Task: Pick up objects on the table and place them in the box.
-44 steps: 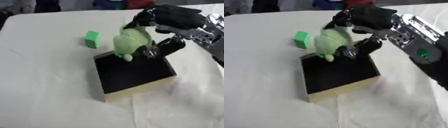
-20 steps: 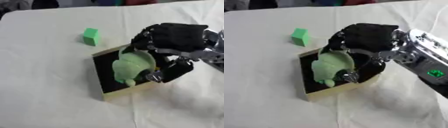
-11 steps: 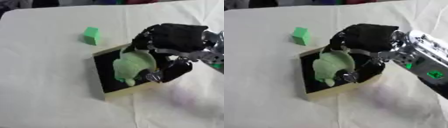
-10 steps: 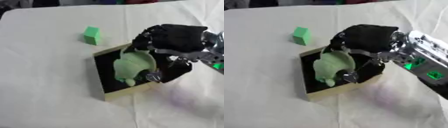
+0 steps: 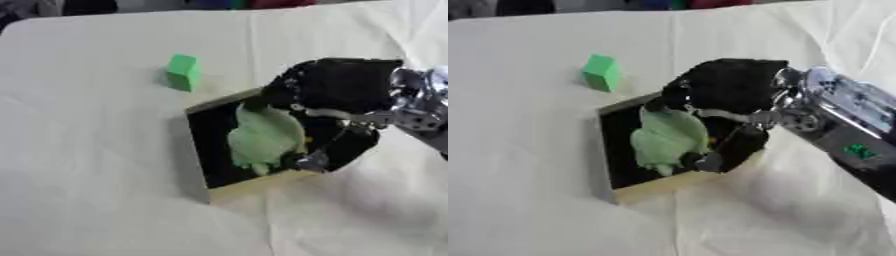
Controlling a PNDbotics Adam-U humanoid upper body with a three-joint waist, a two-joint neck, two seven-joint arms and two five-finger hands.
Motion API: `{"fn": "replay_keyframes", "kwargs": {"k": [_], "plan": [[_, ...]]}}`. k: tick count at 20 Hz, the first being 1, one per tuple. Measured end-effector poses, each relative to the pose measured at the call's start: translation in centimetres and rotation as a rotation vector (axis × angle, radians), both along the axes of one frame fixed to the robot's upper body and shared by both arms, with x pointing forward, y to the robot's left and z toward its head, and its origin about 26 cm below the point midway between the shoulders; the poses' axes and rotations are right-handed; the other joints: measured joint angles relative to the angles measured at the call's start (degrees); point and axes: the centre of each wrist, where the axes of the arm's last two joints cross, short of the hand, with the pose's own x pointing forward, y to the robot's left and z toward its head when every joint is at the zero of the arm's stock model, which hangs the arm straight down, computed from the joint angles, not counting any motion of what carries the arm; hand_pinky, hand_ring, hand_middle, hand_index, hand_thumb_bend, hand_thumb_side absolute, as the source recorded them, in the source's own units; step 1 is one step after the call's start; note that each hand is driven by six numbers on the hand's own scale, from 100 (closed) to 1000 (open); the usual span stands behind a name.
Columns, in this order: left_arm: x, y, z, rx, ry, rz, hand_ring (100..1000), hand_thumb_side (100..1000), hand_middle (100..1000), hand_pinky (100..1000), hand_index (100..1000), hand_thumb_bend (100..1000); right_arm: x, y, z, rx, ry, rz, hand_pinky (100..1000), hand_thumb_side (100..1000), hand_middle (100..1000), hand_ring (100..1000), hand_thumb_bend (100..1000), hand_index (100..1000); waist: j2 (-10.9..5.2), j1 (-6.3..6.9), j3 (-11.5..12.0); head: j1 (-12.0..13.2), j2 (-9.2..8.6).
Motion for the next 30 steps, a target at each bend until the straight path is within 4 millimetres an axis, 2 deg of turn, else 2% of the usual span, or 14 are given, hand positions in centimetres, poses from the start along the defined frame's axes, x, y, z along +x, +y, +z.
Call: {"fn": "replay_keyframes", "kwargs": {"k": [3, 9, 17, 18, 19, 20, 22, 26, 28, 30], "plan": [[0.0, 0.0, 0.0, 0.0, 0.0, 0.0, 760, 1000, 792, 801, 975, 221, 0.2, -0.1, -0.1, -0.014, -0.019, -0.008, 804, 543, 805, 834, 330, 1000, 0.0, 0.01, 0.0, 0.0, -0.13], [0.0, 0.0, 0.0, 0.0, 0.0, 0.0, 760, 1000, 792, 801, 974, 220, 0.2, -0.1, 0.1, 0.016, -0.048, -0.01, 802, 555, 791, 826, 297, 1000, 0.0, 0.01, -0.1, 0.0, -0.29], [0.0, 0.0, 0.0, 0.0, 0.0, 0.0, 760, 1000, 791, 801, 974, 220, -1.0, -0.2, 2.3, 0.198, -0.128, 0.026, 802, 586, 727, 803, 199, 936, -0.16, 0.11, -0.5, 0.3, -0.29], [0.0, 0.0, 0.0, 0.0, 0.0, 0.0, 760, 1000, 791, 801, 974, 220, -1.0, -0.3, 2.6, 0.227, -0.14, 0.03, 804, 638, 726, 803, 137, 934, -0.16, 0.16, -0.5, 0.3, -0.29], [0.0, 0.0, 0.0, 0.0, 0.0, 0.0, 760, 1000, 791, 801, 974, 219, -1.0, -0.3, 2.9, 0.255, -0.153, 0.035, 805, 617, 725, 803, 177, 932, -0.16, 0.23, -0.5, 0.4, -0.28], [0.0, 0.0, 0.0, -0.001, 0.0, 0.0, 760, 1000, 792, 801, 974, 219, -1.0, -0.4, 3.1, 0.286, -0.166, 0.04, 805, 630, 724, 804, 165, 930, -0.18, 0.3, -0.6, 0.4, -0.28], [0.0, 0.0, 0.0, -0.001, 0.0, 0.001, 760, 1000, 792, 801, 974, 219, -1.0, -0.6, 3.7, 0.363, -0.186, 0.054, 806, 671, 728, 806, 155, 930, -0.26, 0.36, -0.8, 0.4, -0.27], [0.0, 0.0, 0.0, 0.0, 0.0, 0.002, 760, 1000, 792, 801, 974, 220, -1.1, -0.8, 5.0, 0.527, -0.213, 0.094, 815, 844, 759, 825, 136, 945, -0.39, 0.39, -1.0, 0.4, -0.26], [0.0, 0.0, 0.0, 0.0, 0.0, 0.003, 761, 1000, 792, 802, 974, 220, -1.2, -0.9, 5.7, 0.587, -0.224, 0.115, 820, 985, 788, 844, 149, 966, -0.54, 0.4, -1.1, 0.4, -0.26], [0.0, 0.0, 0.0, 0.0, 0.0, 0.003, 762, 1000, 793, 802, 974, 220, -1.3, -1.0, 6.3, 0.632, -0.234, 0.125, 824, 1000, 812, 859, 158, 983, -0.81, 0.39, -1.1, 0.4, -0.26]]}}
